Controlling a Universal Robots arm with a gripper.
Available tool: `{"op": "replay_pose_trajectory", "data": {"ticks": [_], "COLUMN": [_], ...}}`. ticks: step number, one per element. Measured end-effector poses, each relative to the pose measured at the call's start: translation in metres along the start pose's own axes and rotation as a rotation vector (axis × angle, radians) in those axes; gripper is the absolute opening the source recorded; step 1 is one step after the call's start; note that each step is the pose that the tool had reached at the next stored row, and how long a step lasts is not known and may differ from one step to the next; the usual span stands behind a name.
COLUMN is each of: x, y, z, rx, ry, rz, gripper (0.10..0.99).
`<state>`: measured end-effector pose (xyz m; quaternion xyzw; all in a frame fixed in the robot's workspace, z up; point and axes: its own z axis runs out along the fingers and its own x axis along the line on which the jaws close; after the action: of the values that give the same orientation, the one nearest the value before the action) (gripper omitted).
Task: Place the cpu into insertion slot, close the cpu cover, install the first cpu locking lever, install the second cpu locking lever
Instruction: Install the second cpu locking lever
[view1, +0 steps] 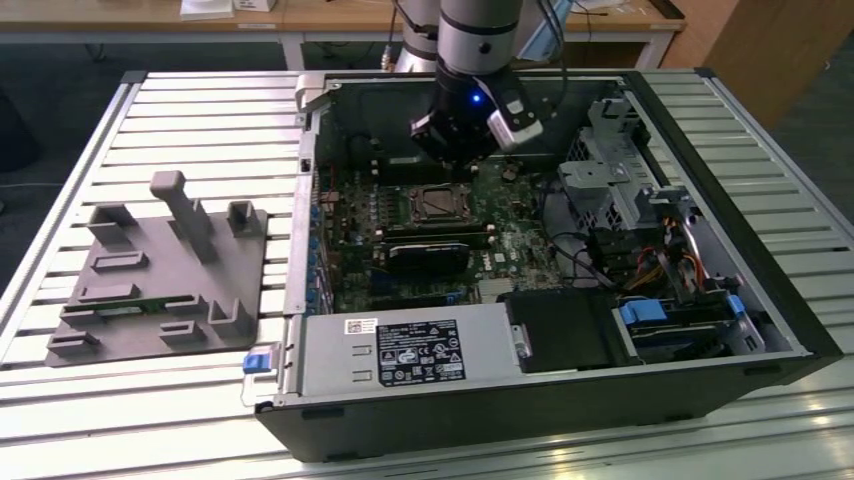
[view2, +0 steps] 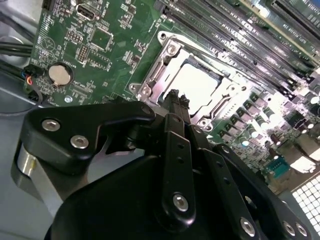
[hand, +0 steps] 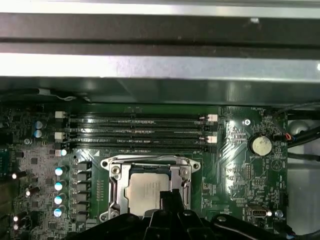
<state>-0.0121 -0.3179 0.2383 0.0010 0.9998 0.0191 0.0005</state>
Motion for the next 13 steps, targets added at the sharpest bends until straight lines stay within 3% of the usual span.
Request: {"op": "replay_pose_trajectory", "data": {"ticks": [3, 5, 6, 9, 11, 13], "x": [0.0000, 0.0000, 0.0000, 0.0000, -0.0004, -0.0013], "y": [-0.0022, -0.0074, -0.0093, -0.0137, -0.0164, -0.0192], "z": [0.0001, 0.0000, -0.0001, -0.0002, -0.0004, -0.0003], "rx": [0.000, -0.004, -0.010, -0.043, -0.052, -0.055], "ry": [-0.0001, 0.0000, 0.0003, 0.0039, 0.0154, 0.0354], "rz": [0.000, 0.000, 0.000, 0.000, 0.001, 0.002], "gripper": [0.106, 0.106, 0.106, 0.106, 0.106, 0.106]}}
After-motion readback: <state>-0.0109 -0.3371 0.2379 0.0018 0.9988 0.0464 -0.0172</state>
